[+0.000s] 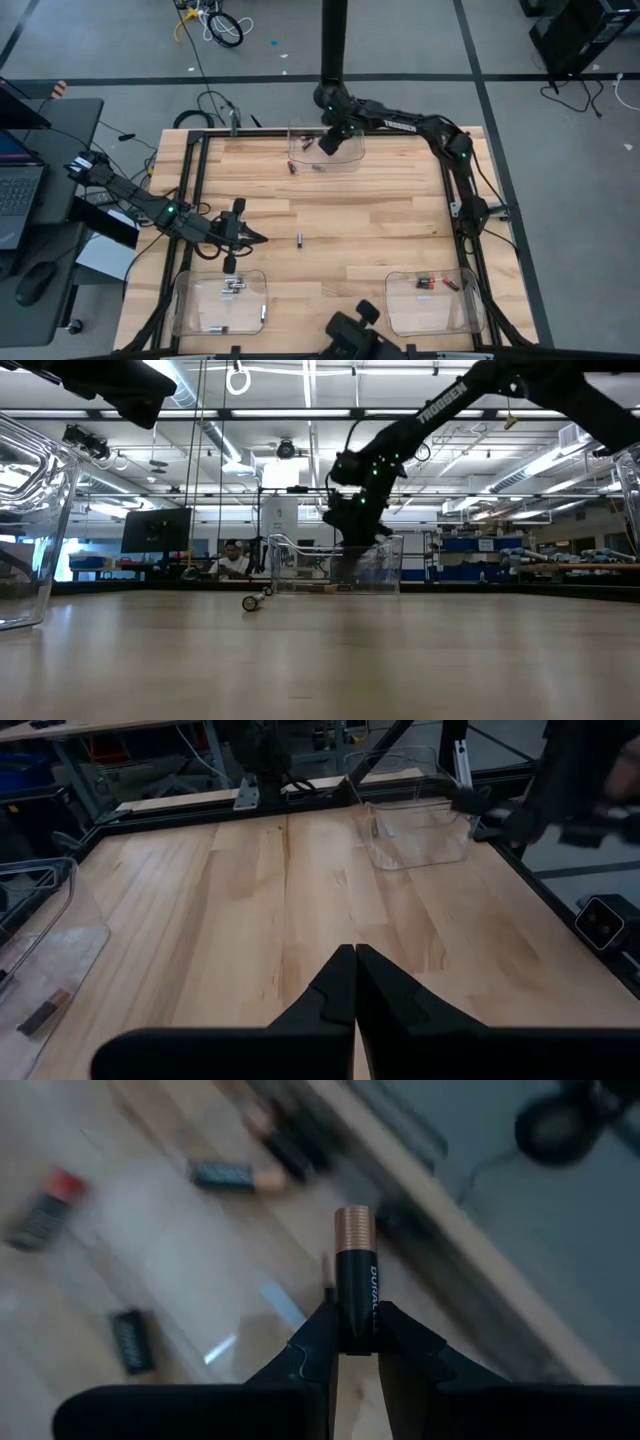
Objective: Sort batteries
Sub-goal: Put the brown battery into the top middle transparent bin
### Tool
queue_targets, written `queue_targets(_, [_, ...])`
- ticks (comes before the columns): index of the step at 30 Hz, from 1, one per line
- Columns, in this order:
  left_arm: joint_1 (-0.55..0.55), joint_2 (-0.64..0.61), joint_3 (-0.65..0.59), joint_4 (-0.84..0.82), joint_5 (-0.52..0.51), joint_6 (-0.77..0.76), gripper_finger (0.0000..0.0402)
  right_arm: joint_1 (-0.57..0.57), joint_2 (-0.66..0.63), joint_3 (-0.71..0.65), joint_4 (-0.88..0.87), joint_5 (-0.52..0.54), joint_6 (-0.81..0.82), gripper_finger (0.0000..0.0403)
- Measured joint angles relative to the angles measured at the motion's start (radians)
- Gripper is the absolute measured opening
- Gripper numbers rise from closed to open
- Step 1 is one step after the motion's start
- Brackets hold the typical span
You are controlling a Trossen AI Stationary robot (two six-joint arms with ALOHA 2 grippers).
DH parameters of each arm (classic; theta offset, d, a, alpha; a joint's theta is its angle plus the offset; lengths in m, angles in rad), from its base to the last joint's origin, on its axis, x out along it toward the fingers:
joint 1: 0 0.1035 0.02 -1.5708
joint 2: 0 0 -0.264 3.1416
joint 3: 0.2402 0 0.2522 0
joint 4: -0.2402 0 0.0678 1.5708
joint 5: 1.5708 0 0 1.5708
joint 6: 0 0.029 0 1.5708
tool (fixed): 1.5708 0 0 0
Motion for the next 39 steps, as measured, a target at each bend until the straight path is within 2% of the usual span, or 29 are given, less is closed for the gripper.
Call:
queue_targets(6, [0.000, 0.000, 0.000, 0.000, 0.000, 0.000, 0.0012, -0.017, 0.051, 0.006, -0.030, 0.010, -0.001, 0.0058])
queue_targets(22, [0.000, 0.000, 0.000, 0.000, 0.001, -0.001, 0.0012, -0.005, 0.048, 0.000, -0.066, 0.027, -0.008, 0.0059])
queue_targets(28, [0.000, 0.000, 0.000, 0.000, 0.001, -0.001, 0.0012, -0.005, 0.048, -0.001, -0.066, 0.016, -0.008, 0.0084])
queue_targets(36, [0.000, 0.000, 0.000, 0.000, 0.001, -0.001, 0.0012, -0.007, 0.048, -0.002, -0.066, 0.020, -0.008, 0.0078])
queue_targets(39, [0.000, 0.000, 0.000, 0.000, 0.001, -0.001, 0.0012, -0.006, 0.049, -0.003, -0.072, 0.029, -0.018, 0.0088])
